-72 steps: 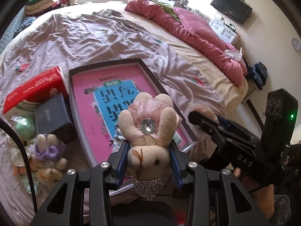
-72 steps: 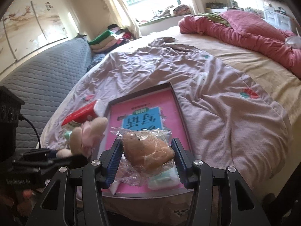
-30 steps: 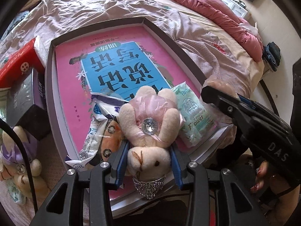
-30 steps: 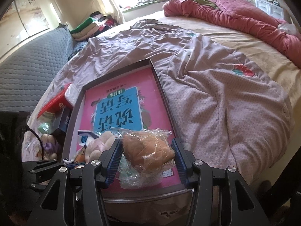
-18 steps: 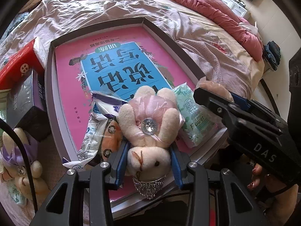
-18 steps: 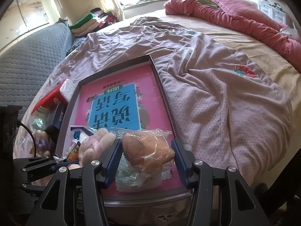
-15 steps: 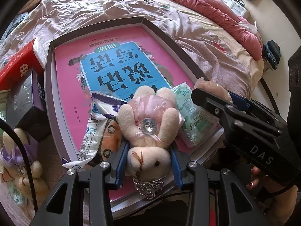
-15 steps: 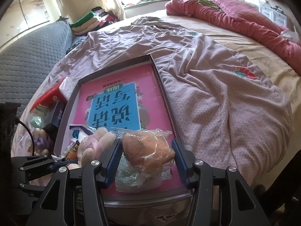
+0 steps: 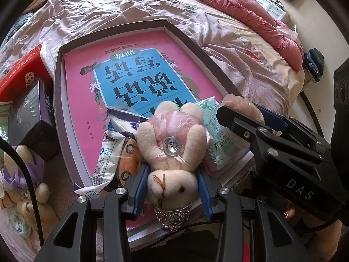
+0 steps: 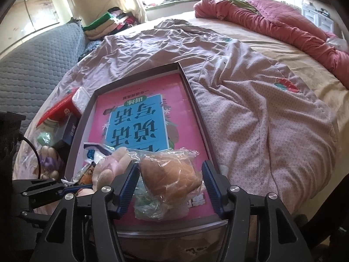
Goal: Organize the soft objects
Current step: 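Lower the bunny and bread roll onto the tray and open both tools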
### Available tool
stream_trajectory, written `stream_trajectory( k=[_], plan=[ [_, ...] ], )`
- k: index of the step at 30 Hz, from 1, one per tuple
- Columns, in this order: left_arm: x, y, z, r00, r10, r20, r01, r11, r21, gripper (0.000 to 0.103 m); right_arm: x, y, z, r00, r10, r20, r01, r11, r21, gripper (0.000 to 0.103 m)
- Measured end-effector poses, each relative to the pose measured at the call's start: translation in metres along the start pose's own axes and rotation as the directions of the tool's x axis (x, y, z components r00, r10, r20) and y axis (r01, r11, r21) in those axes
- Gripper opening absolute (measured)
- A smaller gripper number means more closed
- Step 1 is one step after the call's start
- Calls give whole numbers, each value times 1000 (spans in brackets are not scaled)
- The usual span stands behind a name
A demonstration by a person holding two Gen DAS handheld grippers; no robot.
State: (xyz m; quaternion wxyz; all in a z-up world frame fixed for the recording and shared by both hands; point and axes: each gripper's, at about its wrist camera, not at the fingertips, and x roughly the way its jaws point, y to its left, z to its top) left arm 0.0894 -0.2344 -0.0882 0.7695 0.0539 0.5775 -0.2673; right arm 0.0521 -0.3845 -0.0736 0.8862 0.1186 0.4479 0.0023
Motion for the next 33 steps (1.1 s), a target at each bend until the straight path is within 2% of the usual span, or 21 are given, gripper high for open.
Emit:
stream_trajectory(
  k=[10, 25, 33],
  plan=[
    [-3, -1, 0, 1000, 7, 2, -7, 1000, -6, 44, -12, -4, 1, 999, 37, 37, -39, 998, 50, 71],
    [-11, -5, 0, 1000, 1, 8, -1, 1000, 11, 49, -24, -11, 1, 999, 15, 52, -18, 998, 64, 73],
    [-28, -6, -1, 999, -2, 50, 1, 1000, 17, 50, -39, -3, 5, 997, 16, 81, -20, 999, 47, 74]
  ],
)
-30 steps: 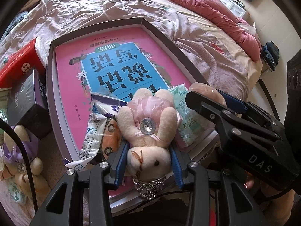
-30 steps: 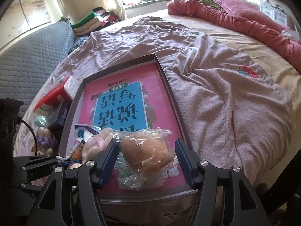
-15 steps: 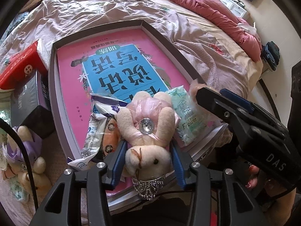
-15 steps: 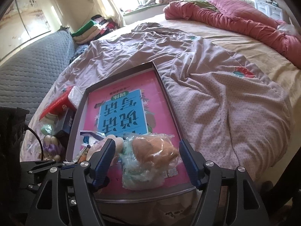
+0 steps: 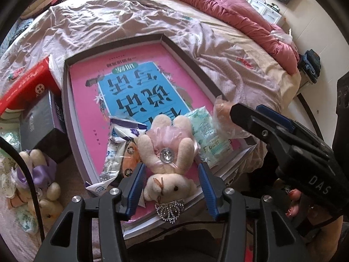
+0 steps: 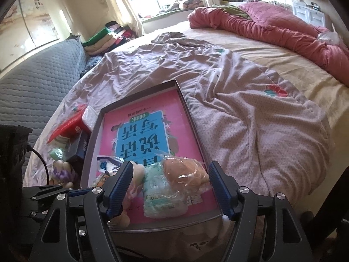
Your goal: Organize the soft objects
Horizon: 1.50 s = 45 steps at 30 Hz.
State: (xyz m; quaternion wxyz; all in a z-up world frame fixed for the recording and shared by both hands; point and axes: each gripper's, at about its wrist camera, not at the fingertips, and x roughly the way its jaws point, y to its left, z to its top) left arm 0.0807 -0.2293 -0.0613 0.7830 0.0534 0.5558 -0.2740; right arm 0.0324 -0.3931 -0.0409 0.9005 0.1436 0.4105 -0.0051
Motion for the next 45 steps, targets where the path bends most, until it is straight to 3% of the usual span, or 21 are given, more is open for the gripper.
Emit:
stream_trajectory(
  k=[7, 10, 26, 45],
  plan=[
    [-20, -1, -3, 998, 45, 42, -45, 999, 7, 51, -13, 11, 2, 1000, 6, 22, -6, 1000, -21, 74],
    [-30, 1, -5, 996, 67, 62, -67, 998, 0, 57, -19, 18, 4, 999, 9, 34, -8, 999, -43, 75],
    [-88, 25, -22, 973, 148, 178, -137, 988, -73, 68, -56, 61, 9, 994, 35, 99, -18, 986, -165, 78],
    [-148, 97, -53, 941, 240, 240, -187, 957, -223, 69, -64, 113, -3, 993, 82, 88, -56, 962, -266, 78]
  ],
)
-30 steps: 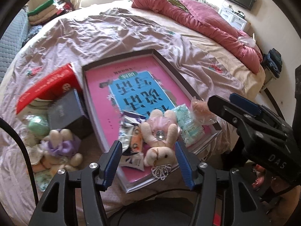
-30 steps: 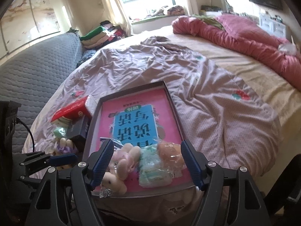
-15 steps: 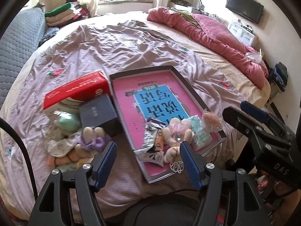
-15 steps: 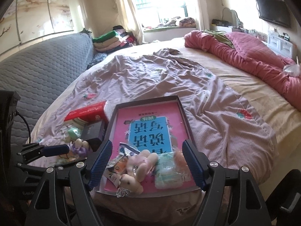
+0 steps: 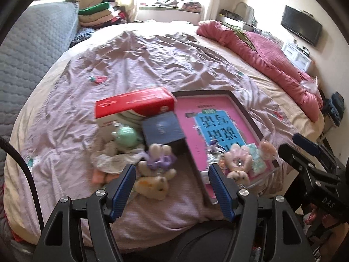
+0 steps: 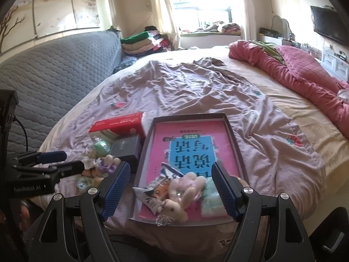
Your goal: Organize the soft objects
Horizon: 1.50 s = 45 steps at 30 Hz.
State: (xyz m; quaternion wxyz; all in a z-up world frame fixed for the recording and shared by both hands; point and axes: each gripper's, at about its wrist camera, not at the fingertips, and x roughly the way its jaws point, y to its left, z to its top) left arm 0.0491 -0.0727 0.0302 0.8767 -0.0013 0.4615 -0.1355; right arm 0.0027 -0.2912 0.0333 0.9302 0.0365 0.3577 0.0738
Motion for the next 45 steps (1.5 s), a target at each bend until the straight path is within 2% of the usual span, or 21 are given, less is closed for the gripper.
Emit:
stream_trajectory(
  k=[18, 28, 34, 45],
  plan=[
    [-10, 89, -19, 996, 89, -11, -90, 989, -119, 69, 22, 63, -8, 991, 112, -75, -116, 992, -55, 78],
    [-1, 111, -32, 996, 80, -37, -85, 984, -155, 69, 38, 93, -14, 982, 132, -134, -145, 985, -90, 78],
    [5, 122, -34, 996, 76, -48, -84, 980, -183, 69, 55, 107, -19, 971, 170, -169, -182, 982, -57, 78],
    [23, 133, -38, 995, 64, -78, -79, 975, -208, 69, 86, 126, -31, 961, 155, -228, -179, 980, -86, 78]
  ],
)
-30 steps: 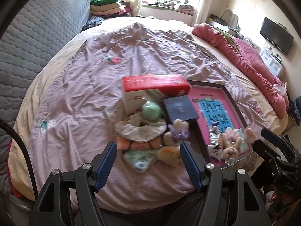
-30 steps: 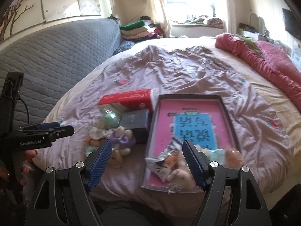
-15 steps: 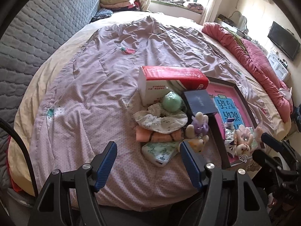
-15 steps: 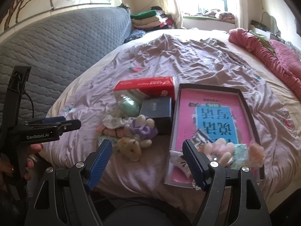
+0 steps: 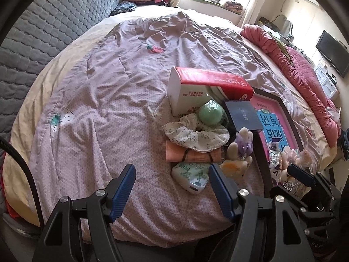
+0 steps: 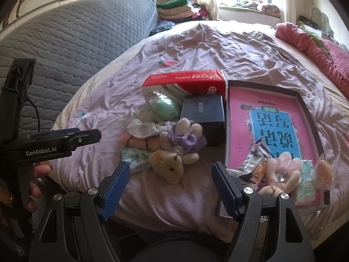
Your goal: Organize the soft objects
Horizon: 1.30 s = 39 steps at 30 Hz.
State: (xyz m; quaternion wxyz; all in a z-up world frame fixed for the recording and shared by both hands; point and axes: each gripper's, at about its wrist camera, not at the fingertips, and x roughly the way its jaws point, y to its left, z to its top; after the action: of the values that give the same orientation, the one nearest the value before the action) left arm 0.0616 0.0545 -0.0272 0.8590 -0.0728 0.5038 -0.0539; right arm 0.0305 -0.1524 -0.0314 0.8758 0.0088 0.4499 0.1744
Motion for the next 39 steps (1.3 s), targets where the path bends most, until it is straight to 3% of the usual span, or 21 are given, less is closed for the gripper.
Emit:
stream_trajectory(
  k=[13, 27, 39],
  plan=[
    [21, -2, 4, 999, -13, -35, 13, 1000, 9, 69, 26, -9, 3, 1000, 1, -31, 0, 999, 46, 78],
    [55, 0, 30, 997, -40, -70, 40, 999, -4, 69, 61, -12, 13, 998, 9, -58, -3, 995, 99, 78],
    [90, -10, 57, 993, -40, -113, 45, 998, 38, 69, 90, -24, 17, 995, 14, -97, -2, 992, 123, 79]
  ],
)
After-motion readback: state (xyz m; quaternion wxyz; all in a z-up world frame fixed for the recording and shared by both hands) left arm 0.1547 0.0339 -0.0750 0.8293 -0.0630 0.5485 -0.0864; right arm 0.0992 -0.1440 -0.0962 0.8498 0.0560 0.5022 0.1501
